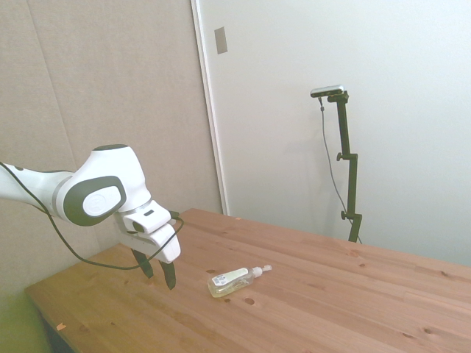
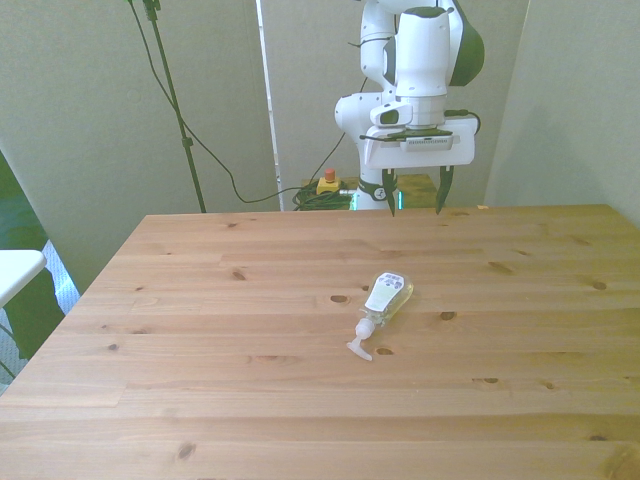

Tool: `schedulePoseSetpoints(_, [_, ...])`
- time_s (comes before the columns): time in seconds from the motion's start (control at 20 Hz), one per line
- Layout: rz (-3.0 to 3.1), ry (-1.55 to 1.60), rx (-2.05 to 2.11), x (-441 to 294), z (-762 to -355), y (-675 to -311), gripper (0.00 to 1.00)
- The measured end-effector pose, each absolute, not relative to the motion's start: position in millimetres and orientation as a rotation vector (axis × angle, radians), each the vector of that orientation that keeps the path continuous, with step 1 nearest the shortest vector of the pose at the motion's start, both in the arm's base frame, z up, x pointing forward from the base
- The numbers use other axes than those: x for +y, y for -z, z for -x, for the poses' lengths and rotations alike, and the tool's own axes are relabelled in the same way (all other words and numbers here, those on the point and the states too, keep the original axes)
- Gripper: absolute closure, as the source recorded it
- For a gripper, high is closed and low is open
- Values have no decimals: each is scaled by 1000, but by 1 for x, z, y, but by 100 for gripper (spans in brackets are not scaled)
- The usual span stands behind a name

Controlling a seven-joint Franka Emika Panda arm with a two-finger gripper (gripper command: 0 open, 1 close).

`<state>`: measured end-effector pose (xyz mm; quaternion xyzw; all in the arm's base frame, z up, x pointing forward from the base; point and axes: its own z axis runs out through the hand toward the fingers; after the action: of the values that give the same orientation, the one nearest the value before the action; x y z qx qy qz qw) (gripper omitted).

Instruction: Stand the sanitizer

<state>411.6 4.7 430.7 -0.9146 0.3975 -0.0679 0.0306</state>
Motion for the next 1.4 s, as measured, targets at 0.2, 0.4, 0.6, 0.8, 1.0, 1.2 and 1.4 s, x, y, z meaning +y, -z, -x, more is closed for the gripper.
schedulePoseSetpoints(0.2, [2806, 206, 1234, -1, -415, -432, 0])
schedulePoseSetpoints(0.4, [2741, 260, 1307, -29, -440, -452, 0])
schedulePoseSetpoints(0.6, [2638, 329, 1439, -67, -489, -463, 0])
schedulePoseSetpoints(0.8, [2540, 379, 1604, -105, -545, -449, 0])
schedulePoseSetpoints(1.0, [2493, 397, 1696, -120, -583, -430, 0])
schedulePoseSetpoints(1.2, [2476, 398, 1745, -125, -605, -414, 0])
schedulePoseSetpoints(1.4, [2480, 381, 1769, -126, -624, -393, 0])
